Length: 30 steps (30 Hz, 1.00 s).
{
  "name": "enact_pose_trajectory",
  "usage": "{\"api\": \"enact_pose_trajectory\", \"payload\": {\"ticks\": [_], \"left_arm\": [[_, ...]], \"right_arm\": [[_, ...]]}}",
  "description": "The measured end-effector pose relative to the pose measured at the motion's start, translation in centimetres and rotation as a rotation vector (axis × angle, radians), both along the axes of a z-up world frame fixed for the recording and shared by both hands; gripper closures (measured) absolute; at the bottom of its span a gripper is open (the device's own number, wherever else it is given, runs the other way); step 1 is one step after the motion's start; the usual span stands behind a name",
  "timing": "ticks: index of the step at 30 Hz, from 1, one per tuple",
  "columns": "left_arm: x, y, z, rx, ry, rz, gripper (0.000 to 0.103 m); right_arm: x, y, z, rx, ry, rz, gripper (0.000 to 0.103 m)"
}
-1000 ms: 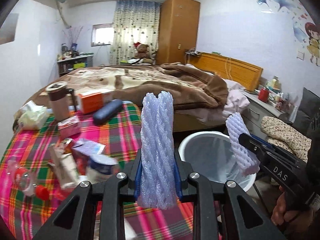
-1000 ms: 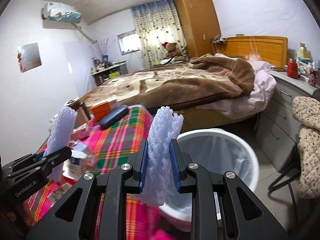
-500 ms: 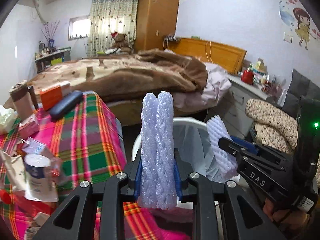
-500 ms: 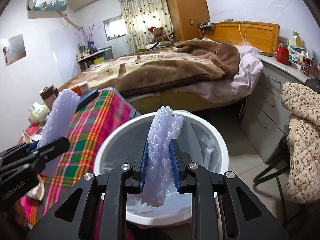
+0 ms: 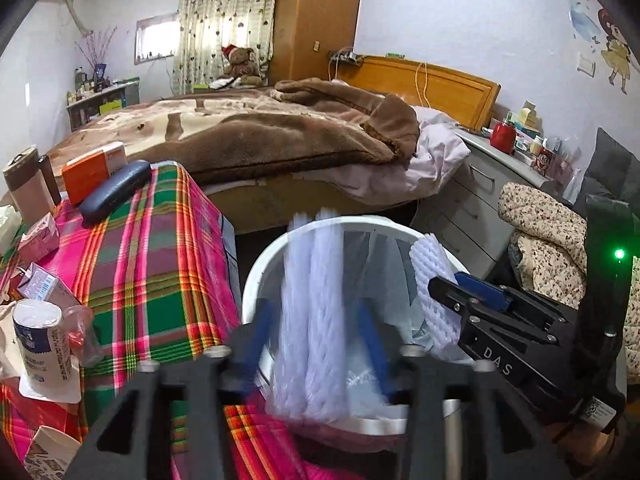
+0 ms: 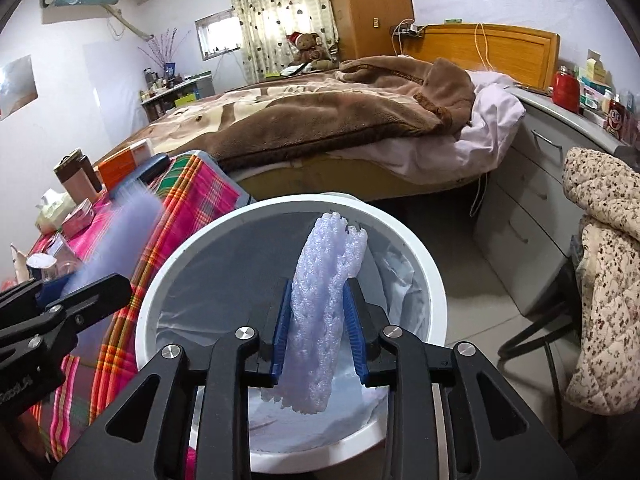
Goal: Collect trash
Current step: 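Open both tools to drop the foam nets into the bin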
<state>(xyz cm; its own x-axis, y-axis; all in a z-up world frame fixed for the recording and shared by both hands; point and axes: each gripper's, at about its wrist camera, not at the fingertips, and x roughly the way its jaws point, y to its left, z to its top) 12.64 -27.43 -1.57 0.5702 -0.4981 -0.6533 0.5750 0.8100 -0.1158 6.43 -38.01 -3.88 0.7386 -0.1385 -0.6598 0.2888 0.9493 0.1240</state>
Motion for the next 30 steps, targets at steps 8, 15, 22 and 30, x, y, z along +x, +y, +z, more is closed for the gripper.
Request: {"api": "enact_pose_trajectory", "payload": {"ticks": [8, 15, 22, 30], "left_arm": [[0.2, 1.6, 0.5, -0.026, 0.008, 0.014, 0.041], [-0.6, 3.2, 1.6, -0.030, -0.018, 0.030, 0.041], [-1.7, 6.2, 2.9, -0.030, -0.054, 0.069, 0.041], [-1.8, 12.0, 4.0, -0.054, -0.078, 0.163, 0.041]], "right_arm": [[-0.4, -0.1, 0.3, -0.003, -0.011, -0.019, 0.049], [-1.1, 1.1, 1.6, -0.017, -0.047, -0.013, 0.045], [-1.2, 3.3, 3.0, -0.013, -0.098, 0.016, 0.045], [-0.6, 6.6, 3.9, 0.005, -0.140, 0.077, 0.045]]}}
